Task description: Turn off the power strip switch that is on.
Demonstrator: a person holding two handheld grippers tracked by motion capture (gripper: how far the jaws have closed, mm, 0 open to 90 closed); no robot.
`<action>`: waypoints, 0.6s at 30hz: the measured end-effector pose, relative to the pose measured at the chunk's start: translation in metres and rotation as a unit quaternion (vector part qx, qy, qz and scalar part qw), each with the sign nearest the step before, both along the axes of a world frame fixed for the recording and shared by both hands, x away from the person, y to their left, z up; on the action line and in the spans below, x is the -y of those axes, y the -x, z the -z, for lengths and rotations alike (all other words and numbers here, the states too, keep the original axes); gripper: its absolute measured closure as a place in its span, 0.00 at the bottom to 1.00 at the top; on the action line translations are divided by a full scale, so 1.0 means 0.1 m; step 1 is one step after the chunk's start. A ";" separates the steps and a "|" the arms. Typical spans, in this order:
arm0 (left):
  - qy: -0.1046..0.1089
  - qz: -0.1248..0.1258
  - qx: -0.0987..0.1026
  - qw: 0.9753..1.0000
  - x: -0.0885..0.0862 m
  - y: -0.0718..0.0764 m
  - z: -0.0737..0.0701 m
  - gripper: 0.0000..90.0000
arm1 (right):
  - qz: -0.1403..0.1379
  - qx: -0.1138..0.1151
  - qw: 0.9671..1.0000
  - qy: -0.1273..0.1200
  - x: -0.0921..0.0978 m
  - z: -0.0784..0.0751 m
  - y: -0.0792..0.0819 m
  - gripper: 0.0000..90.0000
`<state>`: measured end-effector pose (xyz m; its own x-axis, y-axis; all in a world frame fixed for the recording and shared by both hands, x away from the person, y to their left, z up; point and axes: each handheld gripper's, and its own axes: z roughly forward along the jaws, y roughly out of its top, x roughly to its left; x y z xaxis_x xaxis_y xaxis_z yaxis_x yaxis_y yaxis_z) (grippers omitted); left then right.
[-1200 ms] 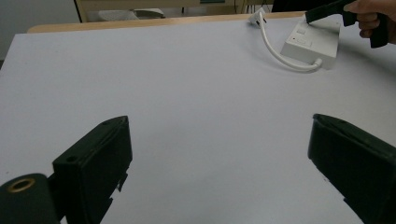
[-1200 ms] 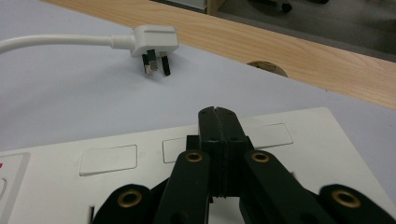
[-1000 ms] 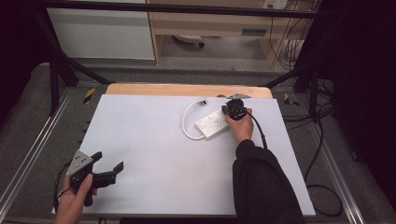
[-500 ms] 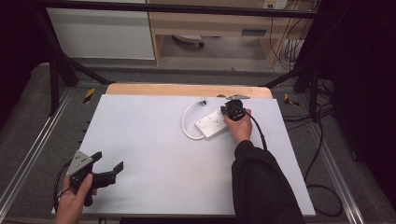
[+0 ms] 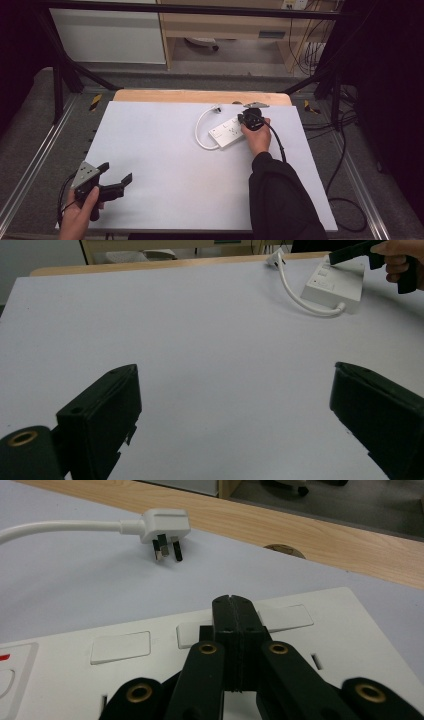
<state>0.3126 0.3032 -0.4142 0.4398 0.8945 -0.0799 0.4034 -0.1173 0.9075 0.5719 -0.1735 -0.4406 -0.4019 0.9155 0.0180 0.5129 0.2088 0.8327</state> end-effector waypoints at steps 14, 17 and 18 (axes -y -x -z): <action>-0.004 0.001 0.000 1.000 0.01 0.00 0.00 0.07 | -0.019 0.006 1.000 -0.004 -0.01 -0.08 0.15 1.00; -0.004 -0.001 -0.001 1.000 0.02 0.00 0.01 0.07 | -0.022 0.011 1.000 -0.005 -0.01 -0.13 0.19 1.00; -0.005 -0.001 -0.001 1.000 0.02 0.00 0.01 0.07 | -0.024 0.013 1.000 -0.005 0.00 -0.14 0.20 1.00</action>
<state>0.3123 0.3014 -0.4150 0.4374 0.8964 -0.0719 0.4050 -0.1250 0.9057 0.5515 -0.1735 -0.4264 -0.4452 0.8953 0.0162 0.4808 0.2237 0.8478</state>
